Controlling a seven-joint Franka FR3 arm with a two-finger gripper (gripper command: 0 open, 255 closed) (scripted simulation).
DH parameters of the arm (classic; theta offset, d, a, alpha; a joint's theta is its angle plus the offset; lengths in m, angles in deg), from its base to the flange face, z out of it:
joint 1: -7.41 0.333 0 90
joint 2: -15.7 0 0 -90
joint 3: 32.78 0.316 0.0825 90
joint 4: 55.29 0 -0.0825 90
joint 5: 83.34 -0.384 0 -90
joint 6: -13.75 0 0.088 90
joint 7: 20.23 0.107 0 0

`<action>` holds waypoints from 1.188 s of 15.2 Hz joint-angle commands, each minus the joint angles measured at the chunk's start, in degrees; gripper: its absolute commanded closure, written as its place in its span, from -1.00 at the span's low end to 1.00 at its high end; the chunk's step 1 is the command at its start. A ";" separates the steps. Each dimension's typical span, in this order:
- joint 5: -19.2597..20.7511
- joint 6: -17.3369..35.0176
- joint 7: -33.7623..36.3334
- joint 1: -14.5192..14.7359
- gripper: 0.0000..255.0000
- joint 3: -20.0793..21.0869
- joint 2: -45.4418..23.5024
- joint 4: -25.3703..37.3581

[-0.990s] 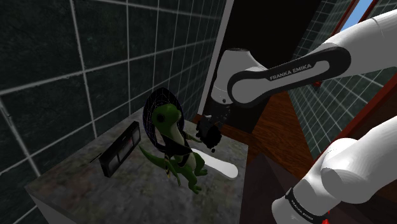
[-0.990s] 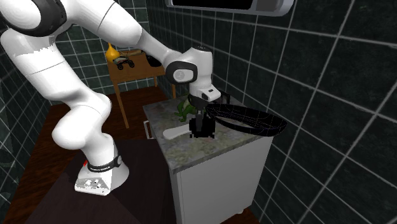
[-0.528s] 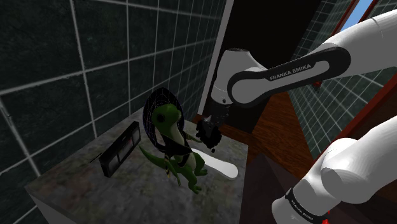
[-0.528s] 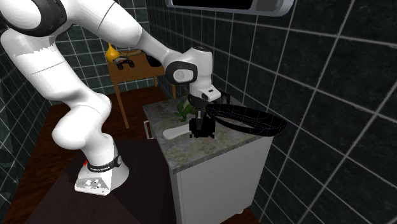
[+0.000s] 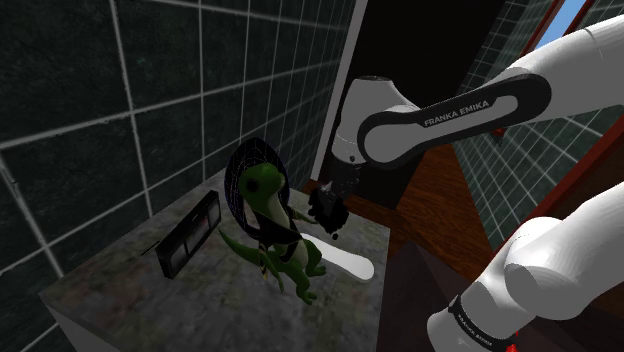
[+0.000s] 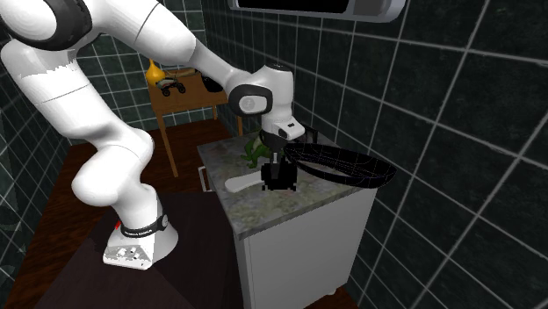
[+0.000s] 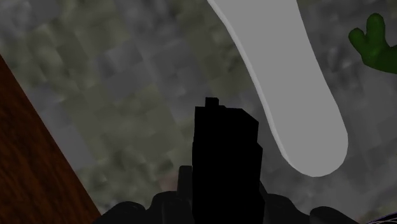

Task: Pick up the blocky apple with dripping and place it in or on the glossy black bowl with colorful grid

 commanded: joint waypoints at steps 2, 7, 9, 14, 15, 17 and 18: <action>-0.14 -1.77 -0.14 0.06 1.00 -0.16 1.00 0.75; -0.36 -6.13 -0.41 0.13 1.00 -0.59 3.25 2.90; -0.40 -7.85 -0.49 0.15 1.00 -0.75 4.04 3.84; -0.45 -12.07 -0.64 0.16 1.00 -1.16 5.72 6.40; -0.44 -12.90 -0.66 0.16 1.00 -1.24 6.00 6.95; -0.43 -14.55 -0.70 0.15 1.00 -1.39 6.54 8.07; -0.42 -15.37 -0.71 0.14 1.00 -1.46 6.78 8.65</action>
